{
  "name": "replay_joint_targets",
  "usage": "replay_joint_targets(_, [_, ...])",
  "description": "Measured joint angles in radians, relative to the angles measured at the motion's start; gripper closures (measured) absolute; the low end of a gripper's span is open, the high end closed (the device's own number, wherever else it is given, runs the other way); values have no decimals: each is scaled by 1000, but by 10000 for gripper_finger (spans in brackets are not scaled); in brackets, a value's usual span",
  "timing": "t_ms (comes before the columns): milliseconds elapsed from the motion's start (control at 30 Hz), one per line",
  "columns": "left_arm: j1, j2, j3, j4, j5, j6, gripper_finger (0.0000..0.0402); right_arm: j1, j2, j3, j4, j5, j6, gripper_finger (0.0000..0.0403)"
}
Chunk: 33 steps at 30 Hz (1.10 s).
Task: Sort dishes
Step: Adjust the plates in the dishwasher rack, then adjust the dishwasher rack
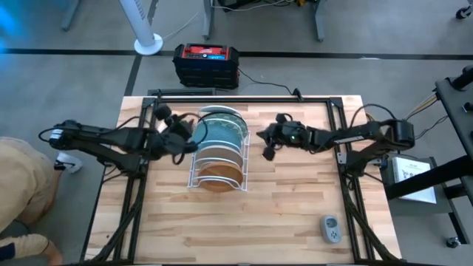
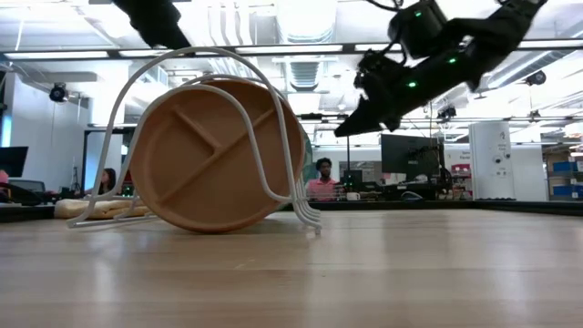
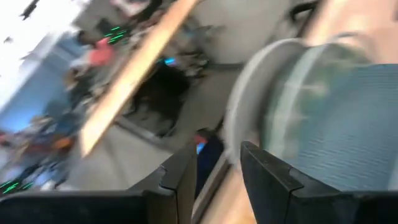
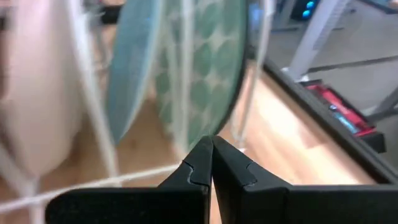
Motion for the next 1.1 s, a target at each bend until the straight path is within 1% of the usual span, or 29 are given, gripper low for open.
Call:
replay_joint_targets(67, [-42, -23, 0, -34, 53, -34, 288, 32, -31, -26, -17, -1, -1, 403])
replay_joint_targets(100, [-61, -37, 1, -52, 102, -58, 288, 49, -51, -44, -17, -9, -2, 403])
replay_joint_targets(200, [-99, -75, 9, -108, 328, -167, 288, 95, -93, -86, -12, -60, 3, 403])
replay_joint_targets(267, [-113, -90, 9, -131, 433, -241, 289, 125, -109, -106, -14, -71, 28, 403])
replay_joint_targets(433, [-141, -82, 8, -234, 561, -337, 300, 234, -106, -123, -11, -71, 85, 403])
replay_joint_targets(533, [-151, -67, 7, -313, 703, -410, 315, 319, -84, -124, -11, -71, 108, 403])
replay_joint_targets(600, [-159, -54, 4, -344, 767, -468, 327, 366, -57, -124, 5, -60, 134, 403])
replay_joint_targets(667, [-172, -39, -8, -360, 805, -513, 340, 406, -20, -124, 34, -29, 168, 403])
replay_joint_targets(733, [-195, -23, -30, -351, 837, -528, 356, 441, 31, -124, 99, -4, 197, 403])
replay_joint_targets(867, [-266, -2, -110, -302, 841, -536, 393, 492, 153, -123, 233, 34, 250, 403])
replay_joint_targets(1000, [-346, -1, -195, -182, 793, -587, 398, 526, 265, -99, 332, 65, 304, 403])
replay_joint_targets(1100, [-404, -2, -245, -148, 746, -647, 401, 549, 336, -64, 338, 103, 321, 403])
